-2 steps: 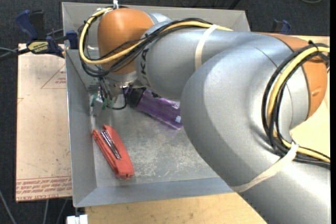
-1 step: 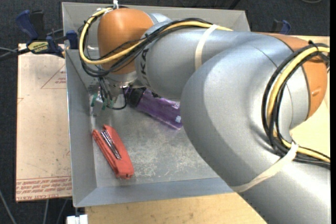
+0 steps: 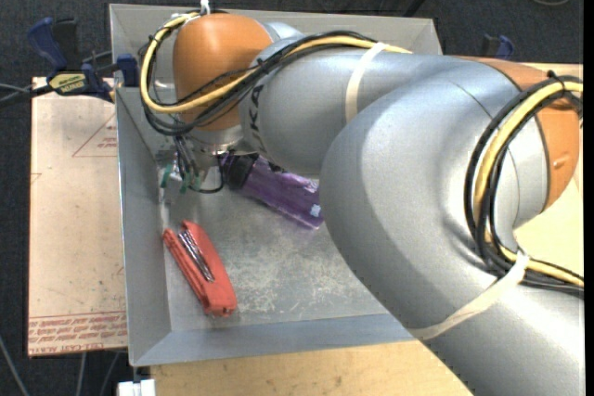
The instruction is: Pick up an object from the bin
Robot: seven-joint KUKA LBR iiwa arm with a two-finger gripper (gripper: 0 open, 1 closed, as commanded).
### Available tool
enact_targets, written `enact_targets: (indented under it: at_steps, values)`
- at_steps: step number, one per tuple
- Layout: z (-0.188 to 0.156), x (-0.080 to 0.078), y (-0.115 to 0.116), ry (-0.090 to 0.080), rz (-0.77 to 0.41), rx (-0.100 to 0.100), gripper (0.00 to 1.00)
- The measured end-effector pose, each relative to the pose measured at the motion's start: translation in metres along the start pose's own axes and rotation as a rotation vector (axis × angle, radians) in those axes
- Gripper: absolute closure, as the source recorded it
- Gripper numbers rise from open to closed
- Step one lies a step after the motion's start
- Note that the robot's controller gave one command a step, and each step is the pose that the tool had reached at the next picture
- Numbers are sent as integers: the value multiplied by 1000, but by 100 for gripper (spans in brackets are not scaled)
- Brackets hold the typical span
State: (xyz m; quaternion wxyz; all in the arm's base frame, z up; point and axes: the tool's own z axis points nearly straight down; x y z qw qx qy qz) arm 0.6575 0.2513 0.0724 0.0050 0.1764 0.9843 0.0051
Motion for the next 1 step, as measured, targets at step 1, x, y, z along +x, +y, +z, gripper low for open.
enact_targets:
  at_steps: [1]
  values:
    - [-35,2,-1,9,1,6,100]
